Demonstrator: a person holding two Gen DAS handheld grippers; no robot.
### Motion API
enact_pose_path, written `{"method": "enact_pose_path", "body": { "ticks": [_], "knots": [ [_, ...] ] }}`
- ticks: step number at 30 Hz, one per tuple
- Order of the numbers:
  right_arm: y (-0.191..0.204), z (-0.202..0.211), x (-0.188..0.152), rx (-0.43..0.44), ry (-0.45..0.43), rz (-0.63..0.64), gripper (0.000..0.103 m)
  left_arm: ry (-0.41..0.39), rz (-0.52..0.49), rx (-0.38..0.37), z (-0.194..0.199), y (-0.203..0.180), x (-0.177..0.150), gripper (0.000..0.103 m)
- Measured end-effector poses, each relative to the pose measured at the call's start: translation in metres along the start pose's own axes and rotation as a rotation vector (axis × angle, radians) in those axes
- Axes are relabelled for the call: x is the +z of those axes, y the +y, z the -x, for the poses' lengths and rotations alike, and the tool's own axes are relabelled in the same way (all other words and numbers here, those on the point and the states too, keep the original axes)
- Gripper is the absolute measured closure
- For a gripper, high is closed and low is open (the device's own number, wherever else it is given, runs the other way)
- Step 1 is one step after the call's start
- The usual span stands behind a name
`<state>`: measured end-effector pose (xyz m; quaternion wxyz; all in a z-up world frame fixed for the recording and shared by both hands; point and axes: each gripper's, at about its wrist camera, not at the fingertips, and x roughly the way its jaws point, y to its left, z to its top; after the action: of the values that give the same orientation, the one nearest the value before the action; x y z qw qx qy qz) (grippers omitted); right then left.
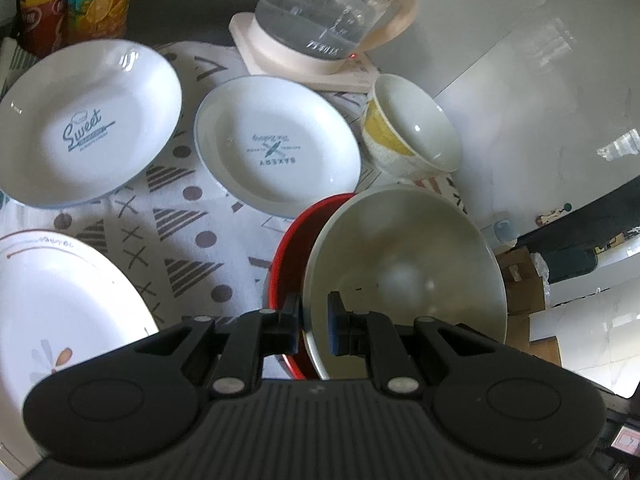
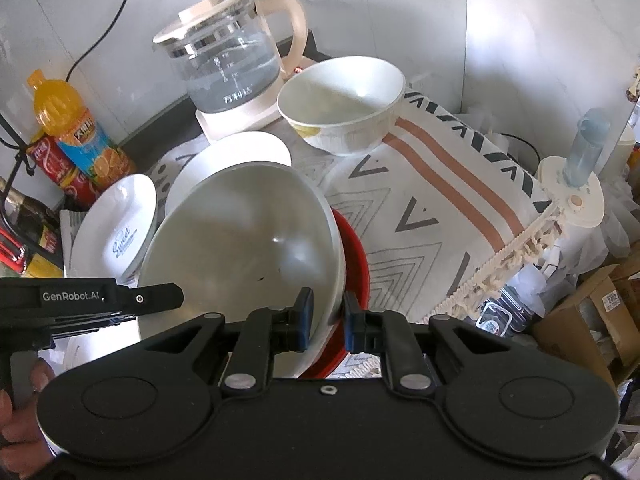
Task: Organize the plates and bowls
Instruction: 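Carry the large white bowl with both grippers and lower it into the red bowl, then open both grippers to release the white bowl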
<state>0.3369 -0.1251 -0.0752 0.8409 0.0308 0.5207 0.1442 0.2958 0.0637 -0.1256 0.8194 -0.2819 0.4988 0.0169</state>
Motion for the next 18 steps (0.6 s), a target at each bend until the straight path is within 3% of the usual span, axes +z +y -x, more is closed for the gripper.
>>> {"method": "enact_pose_path", "body": {
  "ticks": [18],
  "knots": [
    [-0.01,-0.023,0.014,0.0,0.024,-0.021,0.094,0.022,0.011,0.049,-0.005,-0.004,0.012,0.088]
  ]
}}
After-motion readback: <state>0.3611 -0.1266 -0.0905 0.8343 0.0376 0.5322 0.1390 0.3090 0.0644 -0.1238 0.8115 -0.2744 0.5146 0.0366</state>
